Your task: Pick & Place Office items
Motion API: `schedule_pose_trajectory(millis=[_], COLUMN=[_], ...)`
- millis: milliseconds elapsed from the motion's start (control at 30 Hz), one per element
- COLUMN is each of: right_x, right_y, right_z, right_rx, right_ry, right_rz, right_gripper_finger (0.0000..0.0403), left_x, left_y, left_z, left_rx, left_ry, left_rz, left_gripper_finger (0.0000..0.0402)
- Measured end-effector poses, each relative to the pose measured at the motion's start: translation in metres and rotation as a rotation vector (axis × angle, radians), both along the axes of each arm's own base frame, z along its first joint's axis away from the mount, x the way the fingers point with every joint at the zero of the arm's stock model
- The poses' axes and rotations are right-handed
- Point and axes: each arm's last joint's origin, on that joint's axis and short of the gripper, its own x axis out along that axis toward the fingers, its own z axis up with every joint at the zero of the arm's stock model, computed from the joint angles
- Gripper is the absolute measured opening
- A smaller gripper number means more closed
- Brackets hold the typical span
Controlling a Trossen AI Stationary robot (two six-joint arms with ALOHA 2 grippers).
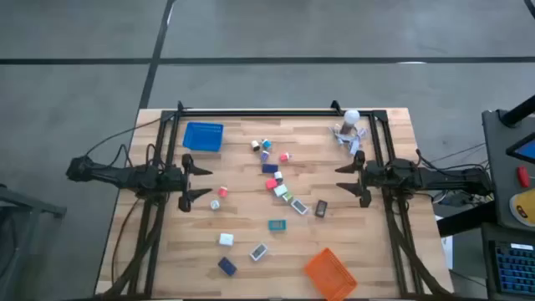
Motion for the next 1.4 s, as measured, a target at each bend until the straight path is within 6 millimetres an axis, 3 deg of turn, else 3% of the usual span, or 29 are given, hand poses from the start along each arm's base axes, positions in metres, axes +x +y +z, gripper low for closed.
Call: schedule_pose_trajectory(millis=[833,1400], right_x=[0.005,0.012], right_y=[0.001,0.0], right_z=[-0.006,-0.001], right_rx=[0.05,-0.019], right_ry=[0.072,0.023], right_rz=[0.024,-0.006], right_gripper_finger=[0.0237,0.0237], left_x=[0.0,0.002], left_y=[0.0,-0.001], left_z=[0.002,0.0], left_rx=[-0.016,-0.005], left_ry=[-0.021,0.009], left_rz=[-0.005,-0.003], left_gripper_finger=[0.0285,0.0284])
